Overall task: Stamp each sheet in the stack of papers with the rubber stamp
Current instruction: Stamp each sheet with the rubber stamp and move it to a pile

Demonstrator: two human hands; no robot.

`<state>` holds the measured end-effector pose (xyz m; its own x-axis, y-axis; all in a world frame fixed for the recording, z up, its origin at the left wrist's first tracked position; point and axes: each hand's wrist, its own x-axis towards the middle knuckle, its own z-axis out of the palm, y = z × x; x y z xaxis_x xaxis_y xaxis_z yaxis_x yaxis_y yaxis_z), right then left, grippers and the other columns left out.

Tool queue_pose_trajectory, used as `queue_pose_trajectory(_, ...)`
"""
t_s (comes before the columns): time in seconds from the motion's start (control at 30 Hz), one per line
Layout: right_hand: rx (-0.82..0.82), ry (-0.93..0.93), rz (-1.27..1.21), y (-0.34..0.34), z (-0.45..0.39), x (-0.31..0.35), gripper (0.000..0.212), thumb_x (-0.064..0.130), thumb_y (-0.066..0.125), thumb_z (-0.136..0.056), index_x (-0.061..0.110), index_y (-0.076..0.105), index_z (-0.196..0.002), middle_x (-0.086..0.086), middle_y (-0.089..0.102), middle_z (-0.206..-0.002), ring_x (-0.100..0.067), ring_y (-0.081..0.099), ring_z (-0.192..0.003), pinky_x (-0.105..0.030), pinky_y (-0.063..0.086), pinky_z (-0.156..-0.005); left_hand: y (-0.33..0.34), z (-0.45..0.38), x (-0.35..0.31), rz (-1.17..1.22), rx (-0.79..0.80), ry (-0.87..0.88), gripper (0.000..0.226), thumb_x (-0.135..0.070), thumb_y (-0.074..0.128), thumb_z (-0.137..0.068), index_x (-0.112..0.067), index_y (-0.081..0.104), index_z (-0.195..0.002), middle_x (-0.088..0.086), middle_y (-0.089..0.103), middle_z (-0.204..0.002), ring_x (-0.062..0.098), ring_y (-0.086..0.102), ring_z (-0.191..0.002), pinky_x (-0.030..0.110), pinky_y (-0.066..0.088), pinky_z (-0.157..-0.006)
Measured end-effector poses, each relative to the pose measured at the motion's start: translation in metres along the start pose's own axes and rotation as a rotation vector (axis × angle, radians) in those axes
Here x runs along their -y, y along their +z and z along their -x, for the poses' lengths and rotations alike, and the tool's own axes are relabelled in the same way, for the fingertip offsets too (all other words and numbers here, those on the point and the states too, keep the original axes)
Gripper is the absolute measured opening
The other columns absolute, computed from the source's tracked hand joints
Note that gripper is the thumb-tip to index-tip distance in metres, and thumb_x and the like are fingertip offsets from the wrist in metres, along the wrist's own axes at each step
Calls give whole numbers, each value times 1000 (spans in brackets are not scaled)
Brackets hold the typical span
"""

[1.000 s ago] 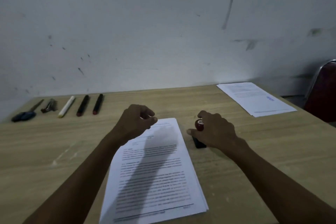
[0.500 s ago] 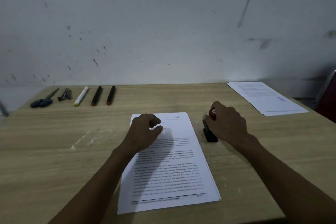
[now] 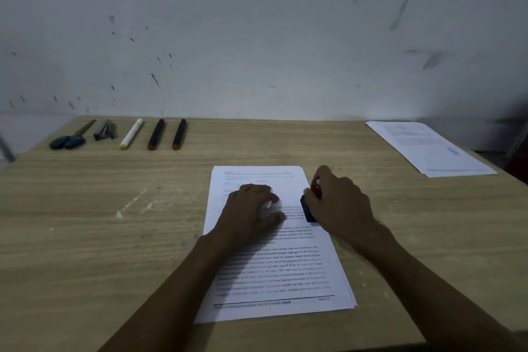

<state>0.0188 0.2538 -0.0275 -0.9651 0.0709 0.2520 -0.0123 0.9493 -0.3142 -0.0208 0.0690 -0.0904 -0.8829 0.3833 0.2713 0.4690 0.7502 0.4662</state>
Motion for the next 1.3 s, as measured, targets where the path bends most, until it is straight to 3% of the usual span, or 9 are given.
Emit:
queue_pose_trajectory(0.37, -47, -54, 76, 18, 19, 2, 16, 36, 45, -98, 22, 39, -99, 7, 50, -77, -22, 59, -78, -32, 40, -62, 5, 1, 3, -13, -3, 1, 51, -57, 55, -84, -26, 62, -123, -5, 52, -140, 17, 40, -133, 42, 32, -109)
queue_pose_trajectory(0.53, -49, -22, 91, 20, 20, 5, 17, 35, 45, -98, 19, 41, -101, 4, 57, -83, -23, 60, -81, -33, 42, -64, 5, 2, 3, -15, -9, 3, 47, -53, 58, -87, -25, 61, -124, -4, 51, -141, 16, 40, -133, 41, 31, -109)
queue_pose_trajectory(1.0, -81, 18, 231, 29, 20, 12, 26, 35, 43, -97, 15, 44, -114, -2, 63, -95, -26, 64, -83, -30, 32, -58, 5, 3, 4, -10, -18, -1, 60, -60, 46, -78, -23, 63, -122, -2, 54, -140, 19, 43, -132, 43, 34, -108)
queue_pose_trajectory(1.3, -131, 3, 216, 34, 19, 8, 24, 35, 42, -96, 15, 44, -110, -1, 64, -84, -25, 63, -74, -30, 35, -58, 8, 3, 6, 0, -21, -4, 58, -59, 48, -79, -22, 63, -121, -1, 54, -139, 20, 44, -131, 45, 35, -108)
